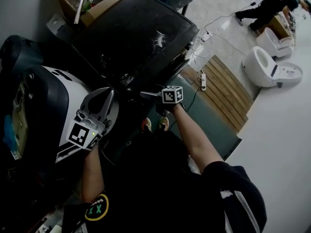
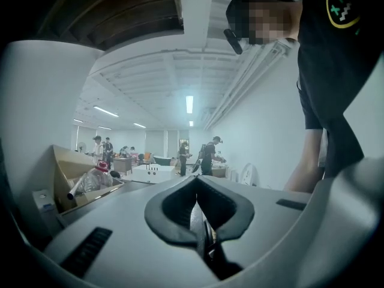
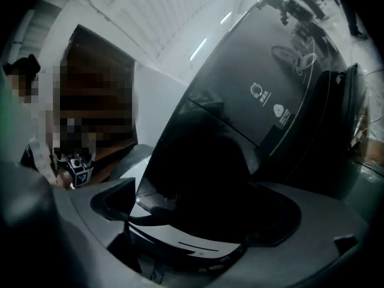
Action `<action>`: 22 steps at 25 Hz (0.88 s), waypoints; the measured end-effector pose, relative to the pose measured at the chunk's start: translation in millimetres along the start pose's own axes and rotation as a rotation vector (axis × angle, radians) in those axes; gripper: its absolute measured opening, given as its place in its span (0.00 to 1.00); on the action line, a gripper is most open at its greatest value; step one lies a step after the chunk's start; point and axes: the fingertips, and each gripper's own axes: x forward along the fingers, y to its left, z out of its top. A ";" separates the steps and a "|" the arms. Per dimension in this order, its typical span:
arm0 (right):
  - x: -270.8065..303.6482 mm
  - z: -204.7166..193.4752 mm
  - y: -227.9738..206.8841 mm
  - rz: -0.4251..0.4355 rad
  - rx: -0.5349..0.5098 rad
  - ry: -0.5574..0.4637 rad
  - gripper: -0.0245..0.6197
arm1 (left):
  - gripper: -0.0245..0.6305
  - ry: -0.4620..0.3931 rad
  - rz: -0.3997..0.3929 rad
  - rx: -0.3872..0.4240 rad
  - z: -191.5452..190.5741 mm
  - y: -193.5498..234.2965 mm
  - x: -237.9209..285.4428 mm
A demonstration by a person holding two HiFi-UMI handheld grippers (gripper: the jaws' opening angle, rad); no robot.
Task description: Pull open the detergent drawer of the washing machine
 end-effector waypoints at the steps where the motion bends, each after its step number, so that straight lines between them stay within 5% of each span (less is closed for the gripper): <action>1: 3.6 1.4 -1.7 0.002 -0.005 0.002 0.95 | 0.07 0.002 0.004 0.002 0.5 0.4 -1.0; 13: -4.7 -0.9 -3.2 0.110 0.020 -0.021 0.76 | 0.07 0.045 0.016 0.018 -0.9 0.8 -0.8; 16: -10.3 -7.2 -7.9 0.100 -0.008 0.006 0.58 | 0.07 0.054 0.005 0.021 -0.6 -2.0 4.0; 19: -9.6 -7.5 -9.7 0.088 -0.012 -0.005 0.59 | 0.07 0.059 -0.005 0.022 -1.2 -4.3 8.9; 22: -7.2 -6.6 -8.6 0.151 0.127 -0.066 0.62 | 0.07 0.070 -0.017 0.023 -3.0 -9.3 13.7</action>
